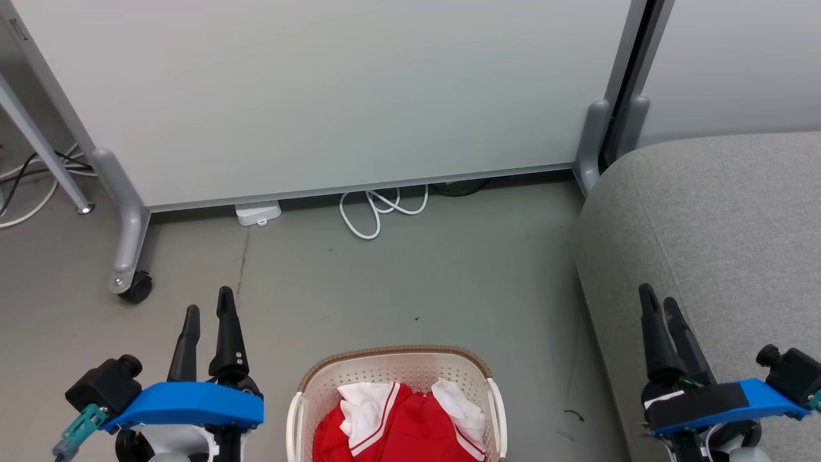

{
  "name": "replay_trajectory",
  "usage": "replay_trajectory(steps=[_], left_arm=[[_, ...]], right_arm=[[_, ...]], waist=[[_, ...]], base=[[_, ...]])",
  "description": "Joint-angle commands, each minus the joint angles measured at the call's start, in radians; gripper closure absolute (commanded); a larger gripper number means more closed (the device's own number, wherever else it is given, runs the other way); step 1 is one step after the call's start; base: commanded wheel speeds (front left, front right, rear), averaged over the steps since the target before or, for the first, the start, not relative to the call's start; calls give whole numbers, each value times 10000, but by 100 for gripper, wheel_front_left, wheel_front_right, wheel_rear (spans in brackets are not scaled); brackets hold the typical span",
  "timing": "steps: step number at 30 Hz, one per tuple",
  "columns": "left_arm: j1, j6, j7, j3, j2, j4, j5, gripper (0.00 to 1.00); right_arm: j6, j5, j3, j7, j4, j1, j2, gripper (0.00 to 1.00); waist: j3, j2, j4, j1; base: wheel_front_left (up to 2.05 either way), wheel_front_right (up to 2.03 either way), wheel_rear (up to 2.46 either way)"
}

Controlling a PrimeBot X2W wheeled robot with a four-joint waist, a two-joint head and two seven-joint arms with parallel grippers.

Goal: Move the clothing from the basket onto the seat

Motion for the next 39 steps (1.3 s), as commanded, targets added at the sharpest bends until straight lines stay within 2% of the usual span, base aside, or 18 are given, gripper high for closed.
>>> replay_trajectory(steps=[1, 17, 39], left_arm=[[-271, 45, -110, -63, 68, -124, 422, 0], [-289, 241, -542, -439, 74, -234, 2504, 0], [-314, 306, -1023, -808, 79, -233, 4427, 0]], right_arm=[[17, -360, 45, -108, -103, -218, -74, 0], [21, -2185, 205, -550, -64, -270, -89, 0], [25, -4126, 500, -1028, -193, -300, -107, 0]], waist=[[0, 0, 4, 0], [-12, 0, 68, 0], [2, 0, 143, 0]], base=[[0, 0, 0], [0, 0, 0], [0, 0, 0]])
